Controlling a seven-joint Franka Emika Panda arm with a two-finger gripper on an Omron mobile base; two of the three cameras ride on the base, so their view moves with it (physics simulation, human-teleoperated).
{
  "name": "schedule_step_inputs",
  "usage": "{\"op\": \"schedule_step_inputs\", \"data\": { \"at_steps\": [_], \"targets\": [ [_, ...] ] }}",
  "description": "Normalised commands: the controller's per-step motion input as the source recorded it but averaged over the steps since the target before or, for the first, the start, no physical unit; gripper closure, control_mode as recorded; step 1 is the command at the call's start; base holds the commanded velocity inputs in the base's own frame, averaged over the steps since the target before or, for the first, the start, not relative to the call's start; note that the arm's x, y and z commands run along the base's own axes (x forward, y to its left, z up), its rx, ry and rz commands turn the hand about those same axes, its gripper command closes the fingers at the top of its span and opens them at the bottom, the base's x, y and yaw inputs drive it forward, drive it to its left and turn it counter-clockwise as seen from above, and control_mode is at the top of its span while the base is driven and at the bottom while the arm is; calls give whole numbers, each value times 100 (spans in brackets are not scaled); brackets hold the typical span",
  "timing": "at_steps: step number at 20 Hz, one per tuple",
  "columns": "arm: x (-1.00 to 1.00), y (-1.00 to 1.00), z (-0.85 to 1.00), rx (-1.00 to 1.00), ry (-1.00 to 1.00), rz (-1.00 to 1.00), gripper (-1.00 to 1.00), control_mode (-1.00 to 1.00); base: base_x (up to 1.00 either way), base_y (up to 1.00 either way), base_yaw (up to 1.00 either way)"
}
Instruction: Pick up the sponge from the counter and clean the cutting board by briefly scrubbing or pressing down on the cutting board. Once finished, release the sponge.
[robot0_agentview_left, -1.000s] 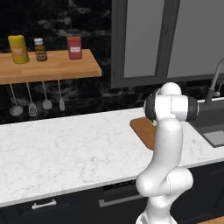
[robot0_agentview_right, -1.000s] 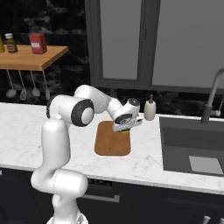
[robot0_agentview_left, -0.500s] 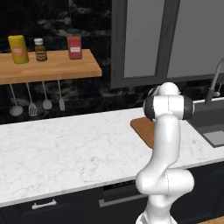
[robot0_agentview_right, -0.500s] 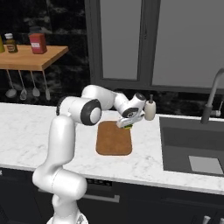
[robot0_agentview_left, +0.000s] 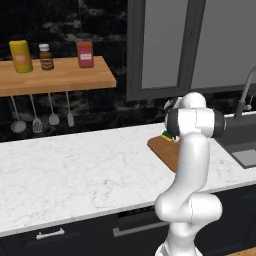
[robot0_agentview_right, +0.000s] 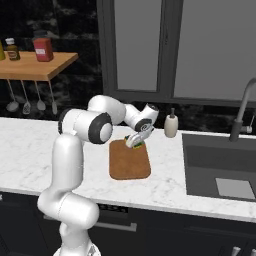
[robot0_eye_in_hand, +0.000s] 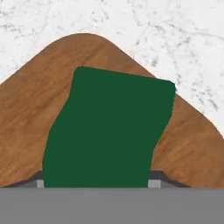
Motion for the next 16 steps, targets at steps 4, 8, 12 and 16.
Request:
{"op": "schedule_step_inputs", "data": {
  "at_steps": [4, 8, 12, 16],
  "targets": [
    [-80, 72, 0, -7, -3, 30, 100, -100, 0, 0, 0],
    [-91, 89, 0, -12, -6, 33, 100, -100, 0, 0, 0],
    [-63, 100, 0, -20, -3, 35, 100, -100, 0, 0, 0],
    [-38, 100, 0, -12, -2, 27, 100, -100, 0, 0, 0]
  ]
}}
